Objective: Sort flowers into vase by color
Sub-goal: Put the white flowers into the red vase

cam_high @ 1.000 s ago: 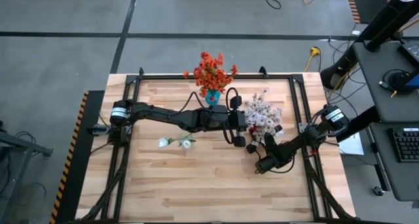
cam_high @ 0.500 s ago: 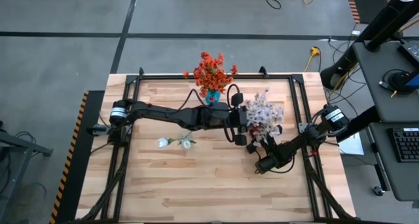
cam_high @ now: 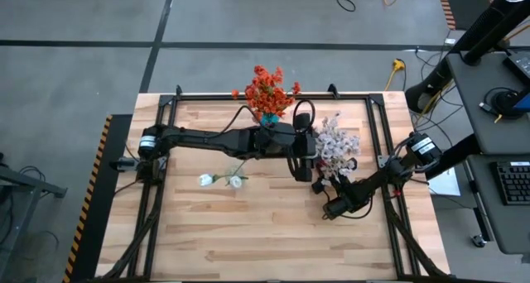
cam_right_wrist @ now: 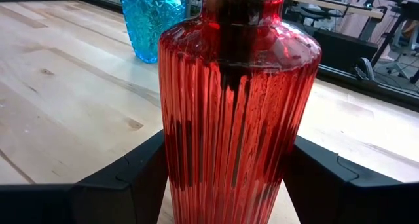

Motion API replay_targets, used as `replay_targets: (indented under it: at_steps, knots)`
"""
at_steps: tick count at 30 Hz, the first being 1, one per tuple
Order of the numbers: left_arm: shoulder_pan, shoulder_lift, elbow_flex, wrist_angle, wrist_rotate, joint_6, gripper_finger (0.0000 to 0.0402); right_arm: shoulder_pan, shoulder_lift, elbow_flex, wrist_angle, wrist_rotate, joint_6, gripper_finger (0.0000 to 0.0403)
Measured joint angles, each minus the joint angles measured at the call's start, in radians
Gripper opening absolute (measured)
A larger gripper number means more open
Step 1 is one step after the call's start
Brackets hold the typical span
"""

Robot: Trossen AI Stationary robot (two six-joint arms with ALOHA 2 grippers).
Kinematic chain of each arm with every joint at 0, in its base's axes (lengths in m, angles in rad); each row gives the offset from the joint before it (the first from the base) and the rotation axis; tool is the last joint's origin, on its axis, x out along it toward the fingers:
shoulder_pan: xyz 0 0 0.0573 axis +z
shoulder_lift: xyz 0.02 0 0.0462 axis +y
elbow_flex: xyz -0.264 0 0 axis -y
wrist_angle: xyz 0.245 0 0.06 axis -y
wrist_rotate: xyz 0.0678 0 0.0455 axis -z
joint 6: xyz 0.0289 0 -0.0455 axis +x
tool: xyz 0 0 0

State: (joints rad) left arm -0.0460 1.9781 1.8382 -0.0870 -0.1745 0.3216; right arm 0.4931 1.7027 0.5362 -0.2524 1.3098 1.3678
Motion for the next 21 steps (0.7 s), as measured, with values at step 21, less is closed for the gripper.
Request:
replay_targets:
  at_steps: [21]
  knots:
    - [-0.017,-0.002,0.261,-0.38,0.0,0.075,0.022,0.0,0.0,-0.001,-0.002,0.016,0.022,0.0245]
